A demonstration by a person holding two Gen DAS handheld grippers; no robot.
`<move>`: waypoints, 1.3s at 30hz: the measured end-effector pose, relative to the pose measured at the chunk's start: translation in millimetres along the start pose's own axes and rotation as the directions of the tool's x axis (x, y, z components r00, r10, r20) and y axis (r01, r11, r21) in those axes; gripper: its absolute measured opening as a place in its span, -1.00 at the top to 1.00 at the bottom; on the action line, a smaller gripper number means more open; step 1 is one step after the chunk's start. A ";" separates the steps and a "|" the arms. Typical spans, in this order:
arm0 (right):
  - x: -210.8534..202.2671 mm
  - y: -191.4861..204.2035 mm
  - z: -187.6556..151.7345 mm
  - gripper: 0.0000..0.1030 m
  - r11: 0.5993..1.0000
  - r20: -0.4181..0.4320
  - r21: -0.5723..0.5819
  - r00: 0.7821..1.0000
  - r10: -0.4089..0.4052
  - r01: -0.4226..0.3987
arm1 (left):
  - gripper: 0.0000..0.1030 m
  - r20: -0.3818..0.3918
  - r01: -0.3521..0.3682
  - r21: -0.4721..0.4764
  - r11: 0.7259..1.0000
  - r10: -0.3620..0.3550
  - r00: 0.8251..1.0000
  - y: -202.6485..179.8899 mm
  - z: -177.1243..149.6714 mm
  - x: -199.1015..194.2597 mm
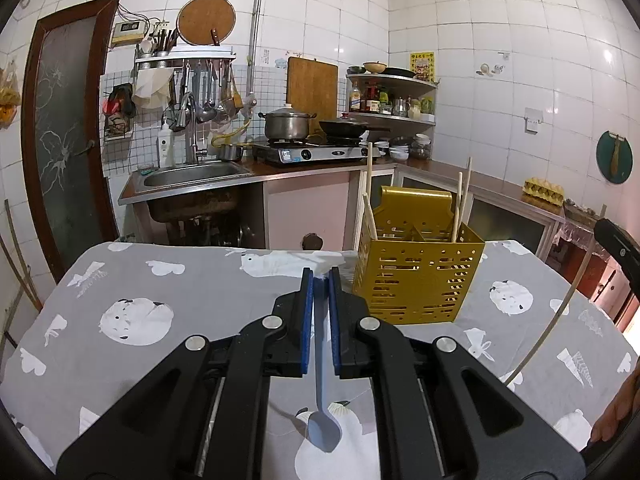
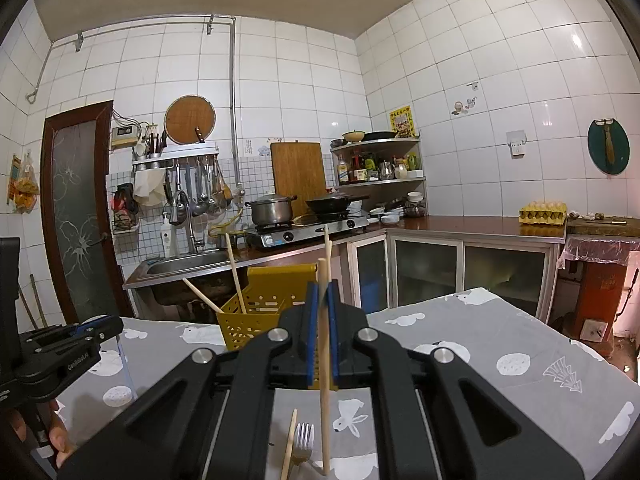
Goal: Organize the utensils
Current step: 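Lift the chopstick and blue spoon and carry them above the yellow holder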
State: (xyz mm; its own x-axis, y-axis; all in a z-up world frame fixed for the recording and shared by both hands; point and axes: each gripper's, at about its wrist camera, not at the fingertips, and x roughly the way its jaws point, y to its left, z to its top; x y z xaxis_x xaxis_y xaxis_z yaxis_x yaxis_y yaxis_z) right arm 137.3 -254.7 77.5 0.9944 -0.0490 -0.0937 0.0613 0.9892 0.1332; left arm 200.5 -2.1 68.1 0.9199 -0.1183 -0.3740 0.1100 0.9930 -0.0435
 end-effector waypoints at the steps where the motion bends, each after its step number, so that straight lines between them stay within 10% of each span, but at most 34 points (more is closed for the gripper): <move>1: -0.1 -0.3 0.9 0.90 1.000 0.001 -0.003 1.000 -0.002 0.002 | 0.88 -0.001 0.003 0.000 1.000 -0.003 1.000 -0.9 0.8 -0.1; 27: 34.9 8.3 82.7 0.90 0.998 0.053 -0.070 0.999 -0.004 0.007 | 0.96 0.143 0.066 0.047 0.997 -0.072 0.987 -39.6 109.0 -13.5; 39: 44.9 8.7 84.9 0.90 0.997 0.026 -0.078 1.000 -0.007 0.009 | 0.96 0.008 0.078 0.030 0.996 -0.079 0.997 -29.8 92.9 21.1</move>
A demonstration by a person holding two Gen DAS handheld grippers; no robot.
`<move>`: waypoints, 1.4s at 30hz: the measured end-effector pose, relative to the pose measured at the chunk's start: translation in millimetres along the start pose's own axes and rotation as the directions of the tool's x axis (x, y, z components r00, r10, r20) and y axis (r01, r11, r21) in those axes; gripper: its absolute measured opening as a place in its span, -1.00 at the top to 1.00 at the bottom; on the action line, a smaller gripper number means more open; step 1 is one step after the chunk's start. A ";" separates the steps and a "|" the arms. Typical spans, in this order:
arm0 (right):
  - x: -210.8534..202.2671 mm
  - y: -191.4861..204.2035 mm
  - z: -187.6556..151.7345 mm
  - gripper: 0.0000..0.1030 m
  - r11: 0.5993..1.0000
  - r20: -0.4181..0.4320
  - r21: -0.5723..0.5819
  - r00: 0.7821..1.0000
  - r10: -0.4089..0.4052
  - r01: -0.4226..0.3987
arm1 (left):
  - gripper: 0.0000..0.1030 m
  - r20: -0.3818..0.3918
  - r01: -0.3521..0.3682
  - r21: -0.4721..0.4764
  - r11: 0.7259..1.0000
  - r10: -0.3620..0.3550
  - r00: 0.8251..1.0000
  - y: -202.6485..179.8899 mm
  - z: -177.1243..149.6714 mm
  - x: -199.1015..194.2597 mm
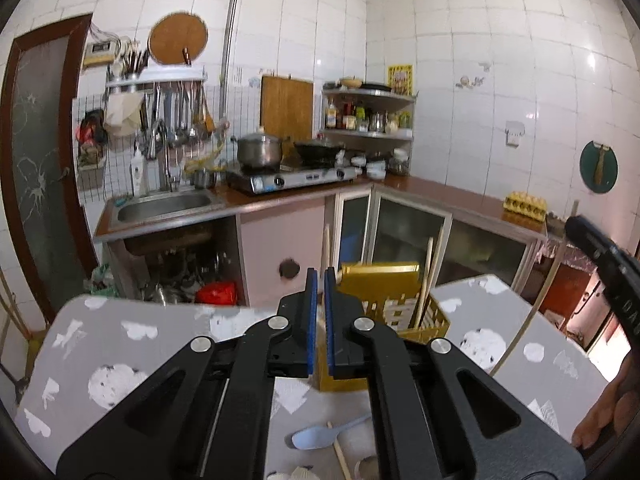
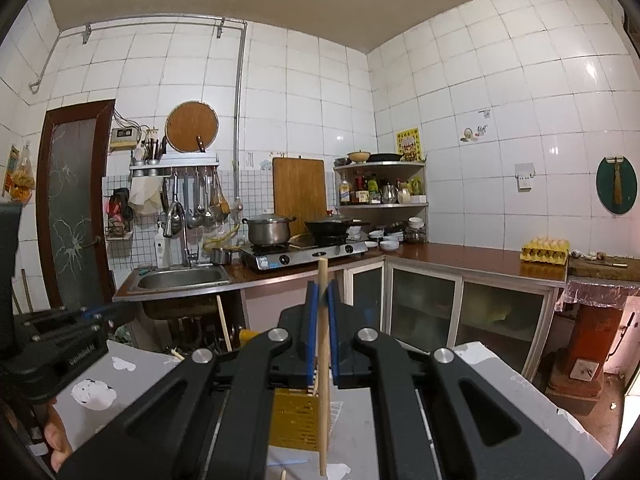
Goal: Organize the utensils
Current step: 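Lift the chopstick and blue spoon and carry them above the yellow holder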
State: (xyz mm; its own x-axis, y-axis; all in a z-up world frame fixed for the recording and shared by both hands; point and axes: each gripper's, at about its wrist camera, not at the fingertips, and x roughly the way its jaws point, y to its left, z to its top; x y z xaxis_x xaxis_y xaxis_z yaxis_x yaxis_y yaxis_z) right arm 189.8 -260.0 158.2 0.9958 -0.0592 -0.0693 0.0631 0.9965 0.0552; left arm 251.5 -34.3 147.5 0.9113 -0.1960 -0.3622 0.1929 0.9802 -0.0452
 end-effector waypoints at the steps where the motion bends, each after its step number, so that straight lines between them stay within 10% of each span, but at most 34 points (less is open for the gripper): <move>1: 1.3 0.6 -0.5 0.90 1.000 -0.004 -0.001 1.000 -0.001 0.001 | 0.96 -0.016 0.001 -0.002 1.000 -0.001 1.000 1.0 -2.5 3.4; 24: 10.0 -5.5 -12.4 0.89 1.000 -0.036 0.027 0.999 0.004 -0.003 | 0.73 -0.317 -0.016 -0.065 0.998 -0.005 0.948 18.3 -109.5 53.3; 28: 12.5 -6.9 -15.0 0.89 0.999 -0.035 0.038 0.999 0.009 -0.008 | 0.13 -0.382 -0.003 -0.050 0.999 -0.016 0.924 10.2 -131.1 59.1; 38: 15.3 -6.1 -26.9 0.89 0.999 -0.056 0.033 0.998 0.011 -0.010 | 0.14 -0.612 -0.023 -0.034 0.999 -0.002 0.791 -7.4 -167.9 112.6; 42: 16.6 -9.5 -27.8 0.89 0.999 -0.059 0.039 0.998 0.009 -0.007 | 0.40 -0.629 -0.024 -0.013 1.000 0.010 0.777 -12.3 -164.8 123.6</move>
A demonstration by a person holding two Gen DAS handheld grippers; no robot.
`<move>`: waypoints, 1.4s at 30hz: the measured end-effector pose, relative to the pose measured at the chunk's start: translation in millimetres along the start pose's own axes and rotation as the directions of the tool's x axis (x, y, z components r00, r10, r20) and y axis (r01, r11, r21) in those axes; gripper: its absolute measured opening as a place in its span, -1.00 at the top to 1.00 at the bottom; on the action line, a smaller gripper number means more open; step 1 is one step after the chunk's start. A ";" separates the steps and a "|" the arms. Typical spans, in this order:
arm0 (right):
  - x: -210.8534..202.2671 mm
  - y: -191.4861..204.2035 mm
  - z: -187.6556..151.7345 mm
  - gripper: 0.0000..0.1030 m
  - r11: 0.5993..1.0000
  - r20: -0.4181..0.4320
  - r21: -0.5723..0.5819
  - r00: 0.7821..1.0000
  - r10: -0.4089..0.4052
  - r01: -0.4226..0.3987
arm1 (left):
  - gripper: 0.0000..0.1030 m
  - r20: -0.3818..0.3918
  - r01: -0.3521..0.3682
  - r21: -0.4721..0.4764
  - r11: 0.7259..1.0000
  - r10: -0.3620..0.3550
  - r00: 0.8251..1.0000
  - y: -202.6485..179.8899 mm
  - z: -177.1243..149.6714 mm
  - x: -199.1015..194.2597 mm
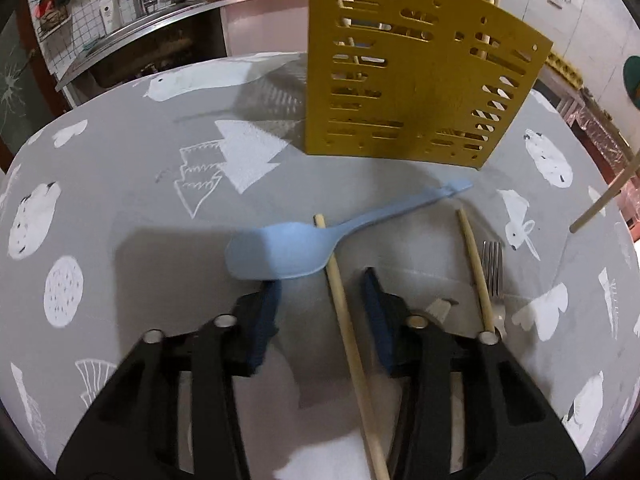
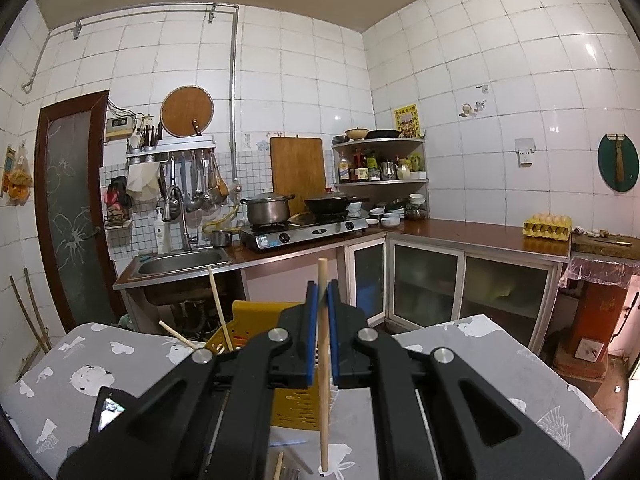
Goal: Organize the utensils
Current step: 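Lift the chopstick and blue spoon and carry them above the yellow holder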
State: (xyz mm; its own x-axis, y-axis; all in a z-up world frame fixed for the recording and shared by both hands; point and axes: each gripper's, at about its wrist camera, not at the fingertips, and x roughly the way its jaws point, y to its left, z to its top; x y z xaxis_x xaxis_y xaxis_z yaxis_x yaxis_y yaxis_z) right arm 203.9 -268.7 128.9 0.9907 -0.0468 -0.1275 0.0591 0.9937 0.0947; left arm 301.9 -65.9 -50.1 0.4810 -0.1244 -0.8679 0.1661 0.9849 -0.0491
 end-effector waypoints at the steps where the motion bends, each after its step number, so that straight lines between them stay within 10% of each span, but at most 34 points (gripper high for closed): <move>1: 0.3 0.0 -0.1 0.89 1.000 0.000 -0.001 1.000 -0.001 0.001 | 0.59 -0.009 0.004 -0.003 1.000 -0.004 1.000 0.1 3.2 1.1; 11: -1.3 2.3 1.5 0.89 1.000 0.008 -0.004 1.000 0.001 -0.001 | 0.92 0.067 0.066 -0.034 0.997 -0.064 0.996 16.7 2.5 -33.9; 19: -6.7 10.7 8.9 0.90 1.000 0.025 -0.008 1.000 0.010 -0.010 | 0.92 0.315 0.132 -0.022 0.991 -0.118 0.942 25.3 12.5 -127.2; 30: -11.9 19.9 33.6 0.90 0.999 0.069 -0.034 0.997 0.017 -0.015 | 0.92 0.575 0.164 -0.008 0.986 -0.130 0.808 26.1 43.1 -206.6; 42: 12.5 16.1 82.4 0.90 1.000 0.122 -0.019 0.992 0.027 -0.025 | 0.92 0.792 0.160 0.074 0.984 -0.156 0.591 -6.7 111.3 -247.0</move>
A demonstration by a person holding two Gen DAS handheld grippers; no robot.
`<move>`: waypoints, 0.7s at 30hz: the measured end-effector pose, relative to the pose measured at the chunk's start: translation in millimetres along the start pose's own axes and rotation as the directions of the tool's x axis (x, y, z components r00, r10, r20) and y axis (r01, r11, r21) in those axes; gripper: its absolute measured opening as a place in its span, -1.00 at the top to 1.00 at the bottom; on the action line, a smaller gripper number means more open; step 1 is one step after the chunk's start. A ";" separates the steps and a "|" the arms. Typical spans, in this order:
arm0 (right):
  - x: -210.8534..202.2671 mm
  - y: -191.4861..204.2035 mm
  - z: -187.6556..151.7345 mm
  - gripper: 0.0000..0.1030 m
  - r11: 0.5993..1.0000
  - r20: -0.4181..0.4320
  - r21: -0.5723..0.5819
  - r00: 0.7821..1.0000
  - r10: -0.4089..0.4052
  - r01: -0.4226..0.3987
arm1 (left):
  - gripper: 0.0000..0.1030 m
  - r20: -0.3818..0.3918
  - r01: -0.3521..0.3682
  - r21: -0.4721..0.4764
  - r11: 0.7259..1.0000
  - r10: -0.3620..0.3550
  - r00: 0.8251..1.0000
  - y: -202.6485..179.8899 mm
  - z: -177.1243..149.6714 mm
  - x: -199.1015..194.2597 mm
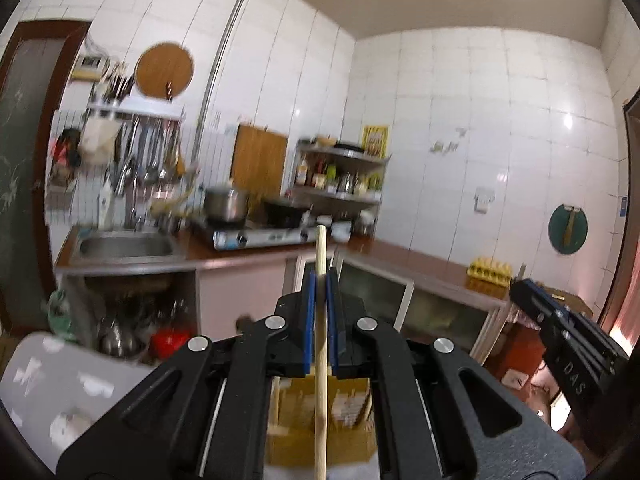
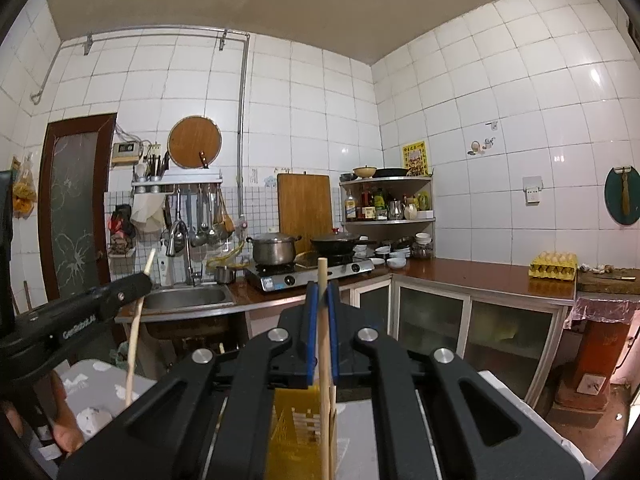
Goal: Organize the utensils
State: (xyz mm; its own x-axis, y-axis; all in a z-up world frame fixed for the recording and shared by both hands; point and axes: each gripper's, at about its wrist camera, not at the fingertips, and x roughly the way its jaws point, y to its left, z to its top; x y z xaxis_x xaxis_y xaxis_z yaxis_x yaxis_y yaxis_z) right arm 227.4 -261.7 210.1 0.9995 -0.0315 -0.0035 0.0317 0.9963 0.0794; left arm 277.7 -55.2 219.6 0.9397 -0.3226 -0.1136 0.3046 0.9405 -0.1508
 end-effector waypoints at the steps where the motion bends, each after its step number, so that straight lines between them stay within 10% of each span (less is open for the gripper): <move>1: 5.3 -1.5 3.4 0.90 1.000 0.005 0.008 1.000 0.003 -0.003 | 0.92 0.019 0.002 0.009 1.000 -0.002 1.000 -3.0 3.4 4.1; 21: 101.9 -12.4 -35.8 0.90 0.998 -0.068 0.057 0.997 0.035 -0.031 | 0.92 0.011 -0.056 0.065 0.996 0.056 0.998 -8.8 -56.4 154.6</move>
State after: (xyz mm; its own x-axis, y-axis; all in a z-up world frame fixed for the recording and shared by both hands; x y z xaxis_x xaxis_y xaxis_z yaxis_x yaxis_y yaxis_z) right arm 328.8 -274.5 173.1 0.9976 0.0087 -0.0683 0.0007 0.9906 0.1366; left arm 411.6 -119.4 148.0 0.9568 -0.2687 -0.1115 0.2608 0.9621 -0.0801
